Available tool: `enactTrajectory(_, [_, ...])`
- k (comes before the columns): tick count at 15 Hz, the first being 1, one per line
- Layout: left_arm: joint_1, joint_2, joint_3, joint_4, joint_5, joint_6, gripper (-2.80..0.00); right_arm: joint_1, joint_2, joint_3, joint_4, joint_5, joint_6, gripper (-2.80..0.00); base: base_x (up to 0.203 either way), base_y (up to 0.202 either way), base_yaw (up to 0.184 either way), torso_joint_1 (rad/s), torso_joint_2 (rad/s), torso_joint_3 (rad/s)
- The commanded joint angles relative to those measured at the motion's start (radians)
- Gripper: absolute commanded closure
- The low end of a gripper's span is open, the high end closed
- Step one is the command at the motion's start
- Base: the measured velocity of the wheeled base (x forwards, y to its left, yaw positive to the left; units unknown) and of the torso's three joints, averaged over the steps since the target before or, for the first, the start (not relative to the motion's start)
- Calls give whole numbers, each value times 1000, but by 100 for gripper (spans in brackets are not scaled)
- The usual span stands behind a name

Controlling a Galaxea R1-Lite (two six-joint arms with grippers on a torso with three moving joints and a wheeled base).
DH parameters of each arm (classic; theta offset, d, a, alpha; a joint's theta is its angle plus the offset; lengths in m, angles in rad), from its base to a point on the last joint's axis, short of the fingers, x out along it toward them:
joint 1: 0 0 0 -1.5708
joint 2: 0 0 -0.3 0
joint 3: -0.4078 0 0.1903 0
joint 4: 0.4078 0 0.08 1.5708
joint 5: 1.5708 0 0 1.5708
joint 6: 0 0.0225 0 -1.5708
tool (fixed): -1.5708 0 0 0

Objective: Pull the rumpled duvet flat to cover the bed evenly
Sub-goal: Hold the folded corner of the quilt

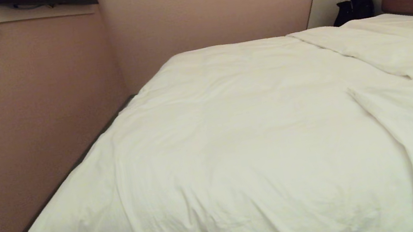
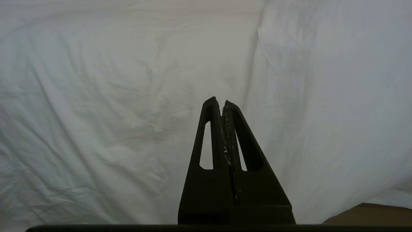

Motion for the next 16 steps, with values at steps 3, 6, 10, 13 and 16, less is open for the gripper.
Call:
enactTrajectory(3, [-48,-137,-25,35,-5,-31,0,0,1,0,0,1,0,0,0,0,0,0,0,0])
enactTrajectory(6, [-72,-210,-21,42,-6,-33,0,0,1,0,0,1,0,0,0,0,0,0,0,0])
enactTrajectory(10, [-74,-311,0,61,-7,-33,0,0,1,0,0,1,0,0,0,0,0,0,0,0])
enactTrajectory(13, [-74,-378,24,62,-5,-33,0,0,1,0,0,1,0,0,0,0,0,0,0,0])
enactTrajectory(16, [-74,-510,67,62,-3,-33,0,0,1,0,0,1,0,0,0,0,0,0,0,0])
